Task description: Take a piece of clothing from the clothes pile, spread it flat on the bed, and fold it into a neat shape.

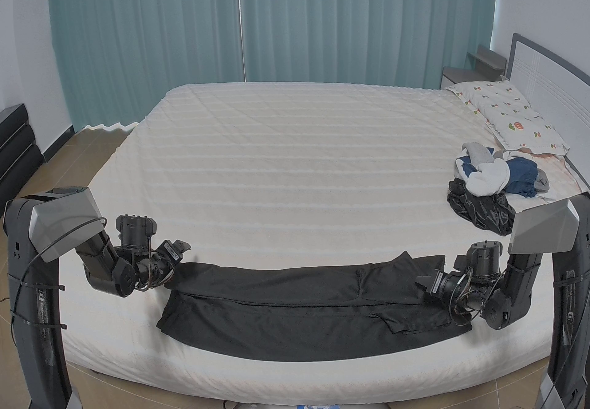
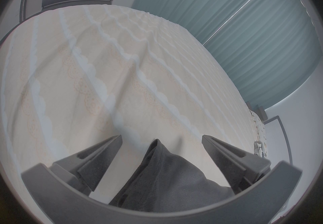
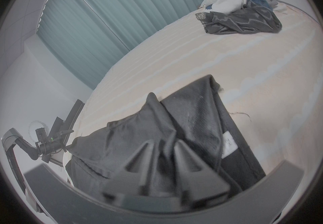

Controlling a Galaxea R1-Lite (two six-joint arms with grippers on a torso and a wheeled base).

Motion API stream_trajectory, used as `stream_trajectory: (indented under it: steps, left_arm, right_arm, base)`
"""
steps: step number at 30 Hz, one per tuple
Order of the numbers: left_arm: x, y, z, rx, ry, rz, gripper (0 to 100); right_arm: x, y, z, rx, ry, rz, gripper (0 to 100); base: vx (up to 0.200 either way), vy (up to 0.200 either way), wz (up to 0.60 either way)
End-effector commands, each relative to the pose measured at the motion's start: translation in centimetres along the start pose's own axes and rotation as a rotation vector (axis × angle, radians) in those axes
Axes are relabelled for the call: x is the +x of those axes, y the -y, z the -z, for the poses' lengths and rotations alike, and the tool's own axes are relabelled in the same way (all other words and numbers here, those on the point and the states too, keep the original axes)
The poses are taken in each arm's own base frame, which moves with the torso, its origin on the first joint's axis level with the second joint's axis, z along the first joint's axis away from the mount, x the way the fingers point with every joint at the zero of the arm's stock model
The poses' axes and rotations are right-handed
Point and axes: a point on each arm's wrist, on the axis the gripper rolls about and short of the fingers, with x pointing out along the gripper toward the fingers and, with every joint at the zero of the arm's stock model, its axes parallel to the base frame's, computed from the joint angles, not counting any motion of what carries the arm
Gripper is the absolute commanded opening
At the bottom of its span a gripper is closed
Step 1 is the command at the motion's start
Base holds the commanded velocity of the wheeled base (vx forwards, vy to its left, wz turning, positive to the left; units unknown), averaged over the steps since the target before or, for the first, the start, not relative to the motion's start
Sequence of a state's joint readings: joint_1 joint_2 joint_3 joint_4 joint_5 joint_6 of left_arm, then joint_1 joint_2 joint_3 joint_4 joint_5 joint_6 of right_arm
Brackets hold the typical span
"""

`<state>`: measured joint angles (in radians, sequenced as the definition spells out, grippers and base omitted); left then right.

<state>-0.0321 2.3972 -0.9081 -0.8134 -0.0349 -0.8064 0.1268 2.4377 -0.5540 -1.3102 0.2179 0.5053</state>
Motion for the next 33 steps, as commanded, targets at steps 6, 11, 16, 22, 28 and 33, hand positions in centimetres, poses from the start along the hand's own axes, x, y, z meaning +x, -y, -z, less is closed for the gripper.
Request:
stream_trajectory:
  steps: [6, 11, 16, 22, 28, 33]
  left_arm:
    - [0.0, 0.0, 0.0, 0.001, 0.0, 0.001, 100]
    - [0.0, 0.0, 0.0, 0.001, 0.0, 0.001, 100]
    - [0.1, 0.0, 0.0, 0.001, 0.001, 0.002, 100]
    - [0.0, 0.0, 0.0, 0.001, 0.0, 0.001, 100]
    - [0.1, 0.0, 0.0, 0.001, 0.001, 0.002, 100]
    - [0.1, 0.0, 0.0, 0.001, 0.0, 0.001, 100]
  right_arm:
    - [-2.4, 0.0, 0.0, 0.012, -0.006, 0.017, 0]
    - [-3.5, 0.1, 0.7, 0.013, -0.018, 0.024, 0]
    - [-3.7, 0.3, 1.2, 0.014, -0.023, 0.026, 0]
    - [-3.4, 0.5, 2.0, 0.0, -0.05, 0.039, 100]
    - [-5.5, -0.4, 0.7, 0.005, 0.013, 0.021, 100]
    - [-7.4, -1.5, 0.4, 0.054, 0.028, 0.003, 100]
  base:
    - [0.0, 0.0, 0.0]
    - [0.0, 0.0, 0.0]
    - [0.0, 0.0, 0.0]
    - [0.0, 0.0, 0.0]
    - [0.0, 0.0, 0.0]
    - [0.0, 0.0, 0.0]
